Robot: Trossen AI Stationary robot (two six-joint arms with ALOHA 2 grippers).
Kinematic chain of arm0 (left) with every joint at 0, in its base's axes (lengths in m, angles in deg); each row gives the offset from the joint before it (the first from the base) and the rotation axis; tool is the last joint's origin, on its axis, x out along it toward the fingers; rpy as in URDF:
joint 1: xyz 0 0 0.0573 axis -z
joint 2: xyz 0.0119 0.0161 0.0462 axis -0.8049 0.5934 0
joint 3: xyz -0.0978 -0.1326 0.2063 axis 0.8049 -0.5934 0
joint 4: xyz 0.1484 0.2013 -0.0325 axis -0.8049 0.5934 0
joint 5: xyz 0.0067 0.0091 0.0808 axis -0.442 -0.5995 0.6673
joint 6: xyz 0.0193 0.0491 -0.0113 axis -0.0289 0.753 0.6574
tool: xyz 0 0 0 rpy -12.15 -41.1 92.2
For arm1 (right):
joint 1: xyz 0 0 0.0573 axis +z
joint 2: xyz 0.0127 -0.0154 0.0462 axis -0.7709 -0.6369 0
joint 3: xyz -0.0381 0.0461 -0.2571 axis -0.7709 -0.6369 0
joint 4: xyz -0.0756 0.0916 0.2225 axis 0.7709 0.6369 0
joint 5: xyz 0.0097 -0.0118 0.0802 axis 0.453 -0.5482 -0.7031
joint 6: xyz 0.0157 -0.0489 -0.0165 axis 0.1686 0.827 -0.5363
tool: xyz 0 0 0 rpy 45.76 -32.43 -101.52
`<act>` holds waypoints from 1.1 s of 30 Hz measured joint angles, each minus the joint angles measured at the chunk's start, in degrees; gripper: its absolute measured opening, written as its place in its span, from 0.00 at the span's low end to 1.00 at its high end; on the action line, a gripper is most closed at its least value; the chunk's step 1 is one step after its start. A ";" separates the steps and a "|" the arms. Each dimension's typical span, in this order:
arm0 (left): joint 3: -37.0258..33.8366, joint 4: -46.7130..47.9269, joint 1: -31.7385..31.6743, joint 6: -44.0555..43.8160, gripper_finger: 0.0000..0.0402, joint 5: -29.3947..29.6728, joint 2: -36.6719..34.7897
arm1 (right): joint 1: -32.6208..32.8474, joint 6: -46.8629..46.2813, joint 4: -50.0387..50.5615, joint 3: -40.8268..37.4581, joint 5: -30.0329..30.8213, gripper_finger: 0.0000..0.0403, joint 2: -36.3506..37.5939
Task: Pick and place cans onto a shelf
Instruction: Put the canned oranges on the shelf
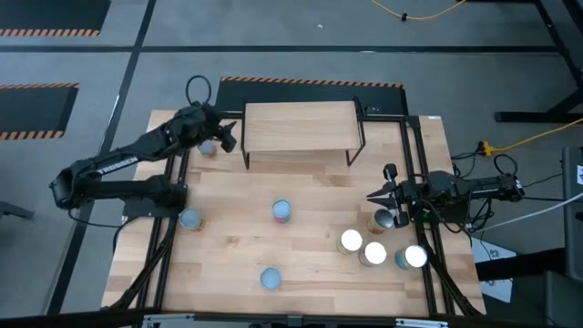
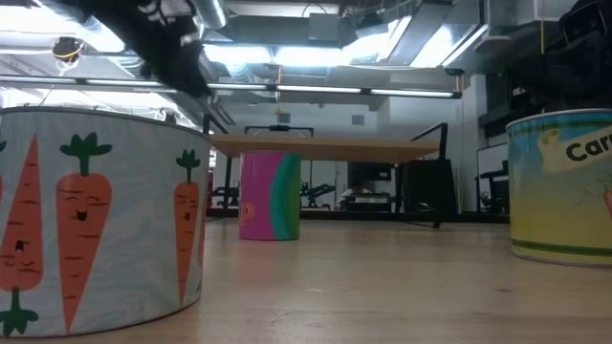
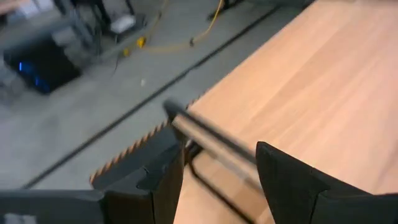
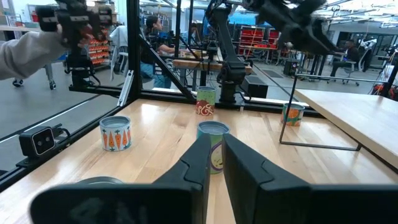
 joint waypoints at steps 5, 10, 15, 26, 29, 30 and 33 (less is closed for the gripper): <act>0.01 1.97 -6.06 -0.05 0.48 -3.22 3.95 | -0.01 0.00 0.00 0.02 0.00 0.11 0.02; 0.01 2.04 -10.06 -0.09 0.48 -6.70 7.70 | 0.00 -0.22 0.01 0.00 0.00 0.11 0.02; 0.01 4.40 -12.62 -0.11 0.48 -8.66 10.81 | 0.00 -0.22 0.00 0.00 0.00 0.11 0.02; 0.02 13.53 -15.32 -0.09 0.48 -8.71 15.99 | 0.00 -0.22 0.02 0.00 0.01 0.11 0.02; 0.02 14.23 -15.81 -0.09 0.48 -8.70 17.53 | 0.00 -0.22 0.02 0.02 0.00 0.11 0.02; 0.02 14.29 -15.92 -0.09 0.48 -8.71 18.07 | -0.02 -0.22 0.02 0.00 0.00 0.11 0.02; 0.02 14.27 -16.20 -0.08 0.48 -8.71 19.42 | -0.02 -0.22 0.02 0.02 0.01 0.11 0.02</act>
